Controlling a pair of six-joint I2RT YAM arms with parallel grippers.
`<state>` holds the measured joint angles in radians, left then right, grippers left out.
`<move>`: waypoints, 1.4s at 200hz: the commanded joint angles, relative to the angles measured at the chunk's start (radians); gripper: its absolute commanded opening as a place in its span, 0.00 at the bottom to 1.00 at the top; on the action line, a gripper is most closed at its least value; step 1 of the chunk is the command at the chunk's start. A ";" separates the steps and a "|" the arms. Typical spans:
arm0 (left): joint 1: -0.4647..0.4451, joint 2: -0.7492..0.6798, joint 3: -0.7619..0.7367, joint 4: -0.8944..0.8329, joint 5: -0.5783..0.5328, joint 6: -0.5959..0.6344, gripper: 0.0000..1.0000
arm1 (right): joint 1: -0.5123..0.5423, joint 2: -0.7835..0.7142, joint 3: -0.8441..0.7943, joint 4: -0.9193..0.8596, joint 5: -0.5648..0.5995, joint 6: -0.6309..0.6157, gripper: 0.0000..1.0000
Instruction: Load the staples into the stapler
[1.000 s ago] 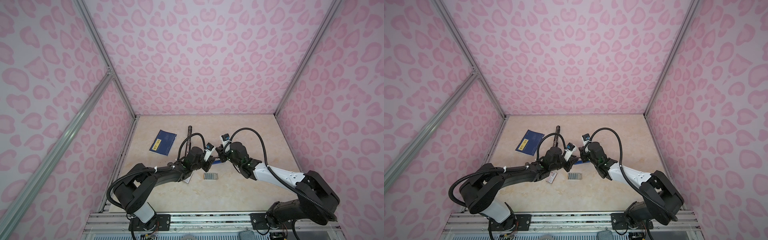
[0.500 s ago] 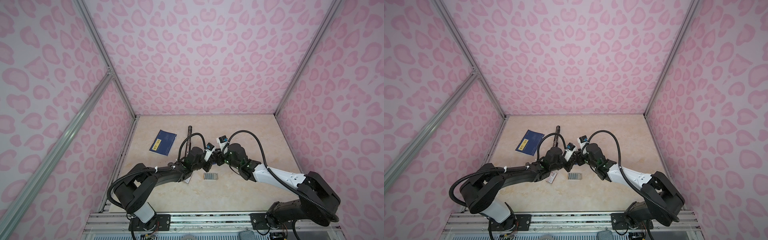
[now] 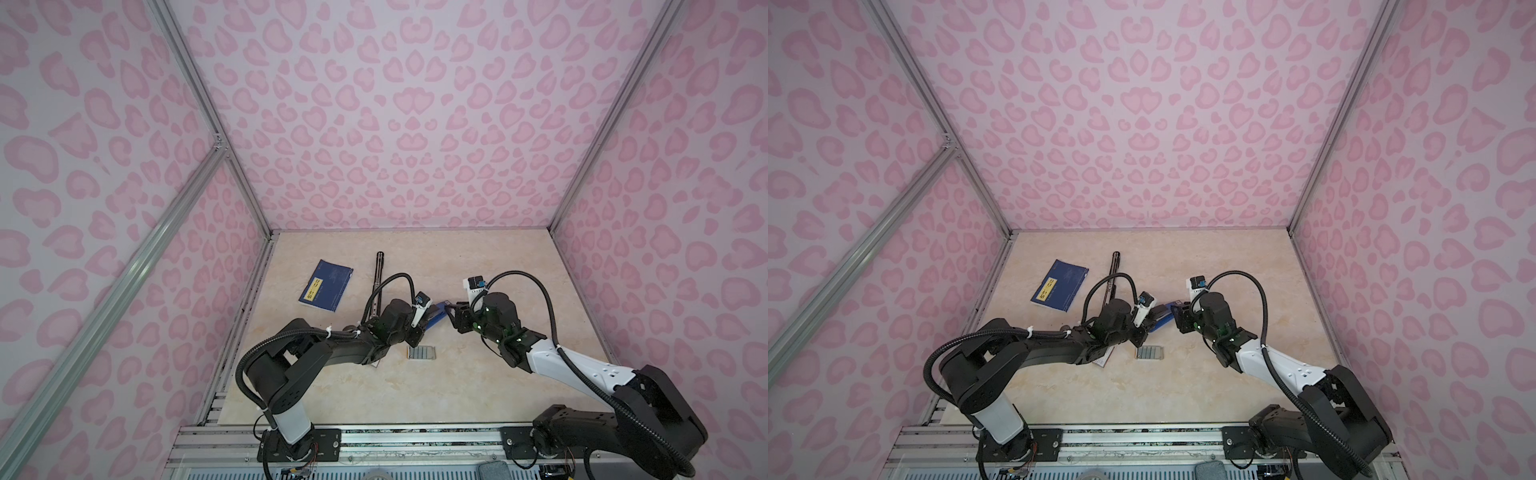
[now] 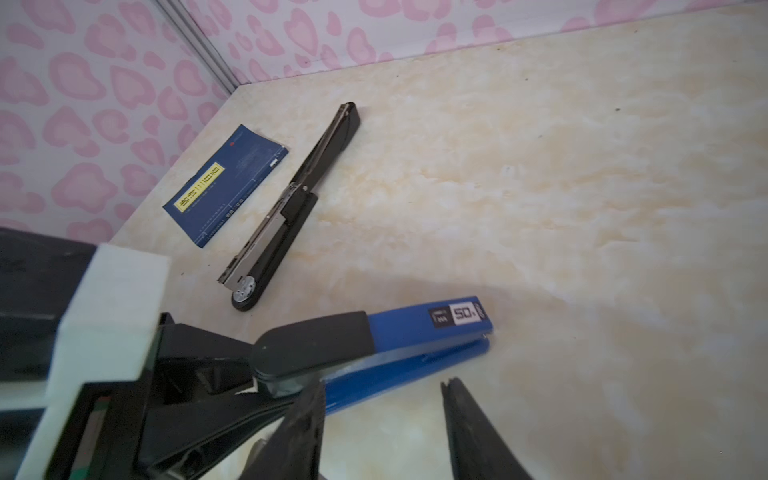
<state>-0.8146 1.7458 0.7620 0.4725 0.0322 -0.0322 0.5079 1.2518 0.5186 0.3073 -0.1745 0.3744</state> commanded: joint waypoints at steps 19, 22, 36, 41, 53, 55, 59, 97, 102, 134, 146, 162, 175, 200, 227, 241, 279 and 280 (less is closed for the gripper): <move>-0.018 0.063 0.024 0.050 -0.085 0.041 0.15 | -0.050 -0.048 -0.067 0.006 0.015 0.022 0.49; -0.018 0.066 0.024 0.051 -0.086 0.041 0.16 | -0.054 -0.050 -0.071 0.006 0.017 0.023 0.49; -0.021 0.080 0.025 0.045 -0.089 0.039 0.18 | -0.067 -0.058 -0.086 0.006 0.017 0.026 0.49; -0.021 0.085 0.025 0.042 -0.092 0.036 0.19 | -0.070 -0.059 -0.090 0.006 0.015 0.028 0.49; -0.020 0.092 0.022 0.034 -0.100 0.020 0.23 | -0.078 -0.063 -0.095 0.008 0.015 0.029 0.49; -0.021 0.092 0.021 0.035 -0.101 0.017 0.23 | -0.078 -0.063 -0.096 0.009 0.015 0.029 0.49; -0.021 0.092 0.018 0.034 -0.104 0.012 0.24 | -0.079 -0.063 -0.098 0.009 0.015 0.029 0.49; -0.023 0.070 -0.001 0.007 -0.102 -0.028 0.32 | -0.088 -0.065 -0.092 0.007 0.009 0.026 0.49; -0.022 0.065 -0.002 -0.001 -0.103 -0.034 0.33 | -0.089 -0.066 -0.091 0.005 0.008 0.024 0.49; -0.023 -0.005 -0.047 -0.037 -0.097 -0.068 0.35 | -0.097 -0.083 -0.096 -0.002 0.007 0.023 0.50; -0.023 -0.039 -0.065 -0.056 -0.097 -0.073 0.40 | -0.098 -0.090 -0.100 -0.002 0.006 0.023 0.50; -0.023 -0.079 -0.074 -0.098 -0.094 -0.081 0.40 | -0.101 -0.097 -0.103 -0.004 0.005 0.024 0.50; -0.023 -0.117 -0.085 -0.121 -0.094 -0.095 0.41 | -0.103 -0.101 -0.103 -0.007 0.000 0.026 0.50; -0.021 -0.183 -0.064 -0.199 -0.080 -0.124 0.45 | -0.104 -0.114 -0.099 -0.013 -0.011 0.027 0.51; -0.014 -0.173 0.067 -0.404 -0.064 -0.122 0.54 | -0.104 -0.127 -0.096 -0.023 -0.020 0.027 0.51; -0.001 -0.132 0.168 -0.531 -0.049 -0.121 0.55 | -0.104 -0.132 -0.099 -0.025 -0.020 0.029 0.51; 0.025 -0.017 0.369 -0.726 0.031 -0.113 0.58 | -0.105 -0.145 -0.115 -0.023 -0.020 0.036 0.51; 0.025 -0.014 0.374 -0.730 0.031 -0.113 0.58 | -0.105 -0.145 -0.115 -0.023 -0.021 0.036 0.51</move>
<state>-0.7979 1.6833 1.0565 -0.0647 -0.0002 -0.1497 0.4038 1.1126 0.4160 0.2901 -0.1917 0.4023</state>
